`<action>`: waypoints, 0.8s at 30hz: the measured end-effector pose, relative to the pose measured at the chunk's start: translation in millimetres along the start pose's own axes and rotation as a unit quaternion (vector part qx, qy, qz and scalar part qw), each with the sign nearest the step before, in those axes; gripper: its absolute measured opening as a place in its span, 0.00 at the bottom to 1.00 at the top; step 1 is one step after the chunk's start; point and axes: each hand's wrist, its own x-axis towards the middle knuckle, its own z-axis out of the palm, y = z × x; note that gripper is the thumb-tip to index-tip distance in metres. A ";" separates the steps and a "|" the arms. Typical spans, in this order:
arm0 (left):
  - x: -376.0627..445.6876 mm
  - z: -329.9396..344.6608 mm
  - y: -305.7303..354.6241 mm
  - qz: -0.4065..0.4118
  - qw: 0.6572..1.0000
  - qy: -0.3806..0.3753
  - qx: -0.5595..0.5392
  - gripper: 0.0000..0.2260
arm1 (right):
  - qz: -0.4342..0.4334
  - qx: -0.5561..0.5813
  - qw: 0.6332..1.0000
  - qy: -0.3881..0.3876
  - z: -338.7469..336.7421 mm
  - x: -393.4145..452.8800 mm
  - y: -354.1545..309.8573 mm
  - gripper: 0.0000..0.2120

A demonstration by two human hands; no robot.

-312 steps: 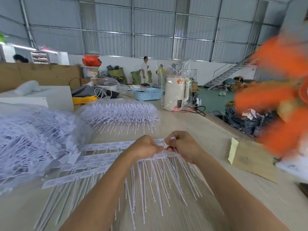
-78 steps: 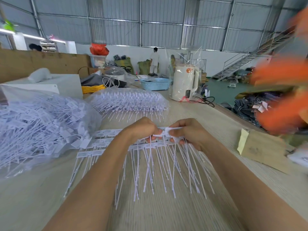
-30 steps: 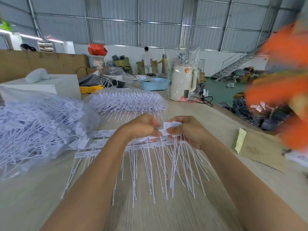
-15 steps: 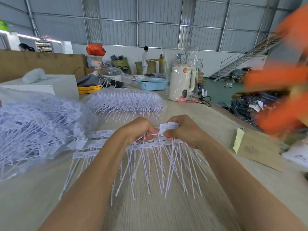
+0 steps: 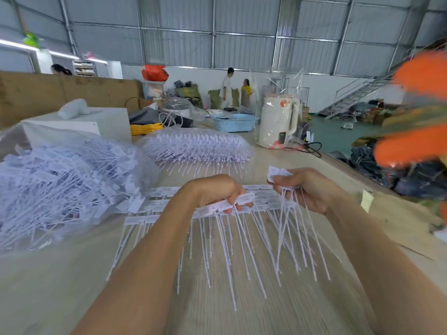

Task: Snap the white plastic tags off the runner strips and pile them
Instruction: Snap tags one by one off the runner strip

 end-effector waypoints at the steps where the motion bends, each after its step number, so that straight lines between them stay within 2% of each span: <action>1: -1.0 -0.3 -0.6 0.004 1.000 0.003 0.021 0.20 | 0.004 -0.039 0.999 -0.011 7.6 -1.3 1.5 0.04; 3: -1.9 0.0 -1.8 0.016 0.997 0.011 0.068 0.18 | 0.003 -0.096 0.995 -0.025 20.8 -3.0 4.1 0.06; 7: 1.1 2.3 -0.2 0.026 0.986 0.037 0.160 0.06 | -0.012 -0.189 0.981 -0.032 33.4 -1.6 10.0 0.07; 10: 7.2 1.2 -1.4 0.049 0.988 0.050 0.135 0.10 | -0.007 -0.233 0.972 -0.006 36.2 1.4 14.9 0.04; 14: 9.8 -2.9 -2.5 0.067 0.987 0.088 0.117 0.10 | -0.004 -0.211 0.977 0.013 39.8 3.9 18.7 0.04; 16: 9.4 -6.6 -4.2 0.055 0.983 0.103 0.145 0.04 | -0.025 -0.215 0.976 0.024 40.1 3.8 17.4 0.07; 18: 10.1 -10.2 -6.6 0.040 0.983 0.087 0.157 0.08 | -0.038 -0.211 0.976 0.028 39.6 4.3 17.5 0.10; 20: 11.4 -12.6 -9.3 0.033 0.984 0.074 0.157 0.10 | -0.048 -0.219 0.974 0.028 39.6 4.4 18.7 0.08; 24: 13.0 -14.0 -14.2 0.001 0.992 0.078 0.095 0.12 | -0.071 -0.215 0.974 0.012 38.5 2.9 18.9 0.10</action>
